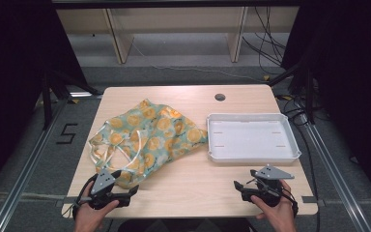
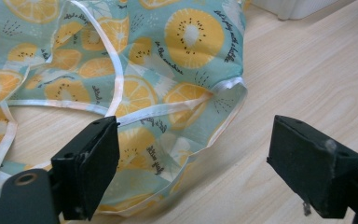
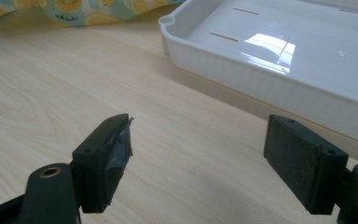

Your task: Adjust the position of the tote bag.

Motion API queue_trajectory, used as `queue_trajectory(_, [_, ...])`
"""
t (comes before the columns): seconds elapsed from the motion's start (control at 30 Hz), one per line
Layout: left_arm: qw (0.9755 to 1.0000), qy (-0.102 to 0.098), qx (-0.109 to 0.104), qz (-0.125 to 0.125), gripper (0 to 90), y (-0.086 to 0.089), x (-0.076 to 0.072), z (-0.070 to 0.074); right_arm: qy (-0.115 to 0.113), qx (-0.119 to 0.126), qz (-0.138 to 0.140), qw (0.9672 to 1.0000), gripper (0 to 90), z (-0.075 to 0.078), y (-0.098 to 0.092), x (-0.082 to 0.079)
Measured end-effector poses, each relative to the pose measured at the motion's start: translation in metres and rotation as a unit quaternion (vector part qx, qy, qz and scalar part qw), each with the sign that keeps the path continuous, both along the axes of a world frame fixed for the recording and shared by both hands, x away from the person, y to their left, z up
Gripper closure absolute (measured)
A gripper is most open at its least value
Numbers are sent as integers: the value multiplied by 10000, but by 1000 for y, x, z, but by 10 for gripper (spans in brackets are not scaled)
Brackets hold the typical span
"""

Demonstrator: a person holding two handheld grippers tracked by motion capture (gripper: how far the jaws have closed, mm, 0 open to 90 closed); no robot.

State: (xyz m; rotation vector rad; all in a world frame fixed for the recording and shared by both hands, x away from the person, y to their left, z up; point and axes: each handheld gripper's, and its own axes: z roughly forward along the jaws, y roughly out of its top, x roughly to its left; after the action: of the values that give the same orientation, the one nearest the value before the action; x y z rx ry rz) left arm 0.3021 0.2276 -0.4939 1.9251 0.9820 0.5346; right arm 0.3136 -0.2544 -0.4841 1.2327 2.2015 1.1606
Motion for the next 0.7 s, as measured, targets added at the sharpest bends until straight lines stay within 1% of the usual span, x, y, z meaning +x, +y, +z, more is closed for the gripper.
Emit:
queue_trajectory(0.03, [10000,45,-35,-14,159,-1,0,-1,0,0,0,10000,241,0,0,0])
queue_trajectory(0.07, [10000,33,-26,-21,158,-3,0,-2,53,-11,-25,10000,231,0,0,0])
queue_trajectory(0.1, [10000,37,-27,-52,158,-5,1,-2,-13,-34,-34,10000,220,-1,0,0])
queue_trajectory(0.13, [10000,26,24,-79,158,-7,1,-2,41,-17,-39,10000,219,-1,0,0])
queue_trajectory(0.17, [9999,15,34,-115,158,-8,1,-2,-6,-37,-27,10000,217,-1,0,0])
queue_trajectory(0.2, [9999,3,24,-118,158,-9,1,-2,45,13,-100,9999,212,-1,1,-1])
queue_trajectory(0.23, [9999,-20,34,-130,158,-10,1,-2,-11,-46,-40,10000,206,-1,0,1])
queue_trajectory(0.3, [9998,-49,82,-158,158,-11,1,-1,-6,-63,-32,10000,198,-1,0,1])
queue_trajectory(0.33, [9999,-35,36,-117,158,-12,2,-1,4,-42,-21,10000,187,-2,0,1])
queue_trajectory(0.4, [9999,-51,44,-111,158,-13,2,-1,13,-39,-24,10000,182,-2,0,1])
queue_trajectory(0.43, [9999,-65,56,-129,158,-14,3,-1,1,-61,-15,10000,172,-3,0,1])
queue_trajectory(0.47, [9997,-101,112,-167,158,-15,4,0,-8,-63,9,10000,164,-3,-1,2])
queue_trajectory(0.5, [9998,-71,99,-179,158,-16,5,0,13,-21,14,10000,163,-3,0,1])
queue_trajectory(0.53, [9999,-46,42,-147,158,-19,6,-1,9,-19,35,10000,163,-3,0,1])
queue_trajectory(0.57, [9998,-1,81,-181,158,-22,6,-1,12,-12,31,10000,163,-3,0,1])
queue_trajectory(0.6, [9997,-26,99,-202,158,-25,7,-1,6,-11,34,10000,163,-3,0,1])
queue_trajectory(0.63, [9994,-66,223,-257,158,-27,9,-1,2,-14,33,10000,163,-3,0,1])
queue_trajectory(0.67, [9994,-101,214,-248,158,-31,11,-1,36,-38,27,10000,163,-2,0,0])
queue_trajectory(0.7, [9993,-124,252,-242,161,-34,12,0,71,-28,-10,10000,163,-2,1,-1])
